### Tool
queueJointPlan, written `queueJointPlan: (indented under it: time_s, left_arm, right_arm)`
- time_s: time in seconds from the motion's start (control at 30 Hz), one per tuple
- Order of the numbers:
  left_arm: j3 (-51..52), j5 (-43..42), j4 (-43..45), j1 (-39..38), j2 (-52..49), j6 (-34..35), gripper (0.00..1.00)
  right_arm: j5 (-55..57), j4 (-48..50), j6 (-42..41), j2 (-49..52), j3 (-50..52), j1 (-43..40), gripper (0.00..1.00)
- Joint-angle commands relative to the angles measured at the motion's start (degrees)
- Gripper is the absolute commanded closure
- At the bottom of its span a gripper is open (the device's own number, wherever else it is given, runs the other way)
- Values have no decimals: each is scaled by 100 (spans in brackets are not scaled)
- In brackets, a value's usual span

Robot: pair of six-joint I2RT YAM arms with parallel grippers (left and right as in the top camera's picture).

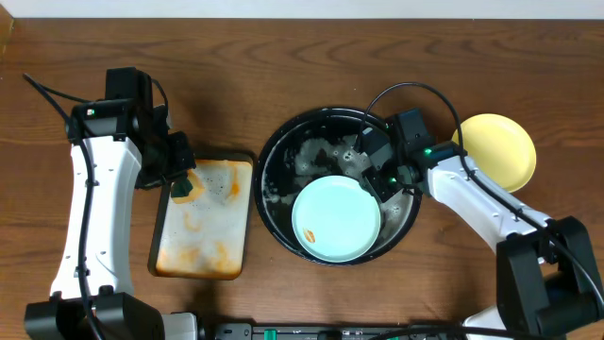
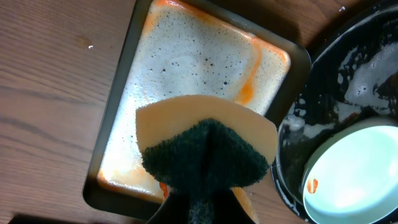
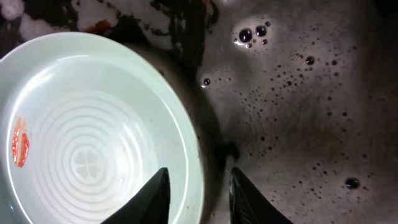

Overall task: Clean dirty plates on tray and stack at the side
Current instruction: 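Grip the blue-green plate rim and slide it into the basin center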

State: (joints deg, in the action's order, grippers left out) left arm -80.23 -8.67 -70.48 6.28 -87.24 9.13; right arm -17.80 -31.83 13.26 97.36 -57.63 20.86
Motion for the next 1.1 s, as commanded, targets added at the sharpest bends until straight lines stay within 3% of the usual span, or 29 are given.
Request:
queueJointPlan:
  time_s: [0.0, 0.17, 0.3, 0.57, 0.77, 1.07]
  left_arm:
    - [4, 9, -15, 17, 44, -52, 91]
    - [4, 9, -15, 17, 44, -52, 91]
    - [4, 9, -15, 17, 44, -52, 91]
    - [4, 9, -13, 17, 44, -55, 91]
    - [361, 31, 157, 15, 44, -120, 91]
    - [2306, 31, 2269, 7, 44, -118, 92]
  right_arm:
    - [-181, -11, -83, 280, -33, 22, 70]
    - [-284, -39, -168, 570, -33, 22, 76]
    - [-74, 42, -514, 625, -33, 20, 99]
    - [1639, 439, -2055, 450, -46, -4, 99]
    - [1757, 562, -2129, 334, -46, -17, 99]
    - [1757, 525, -1969, 334, -46, -17, 99]
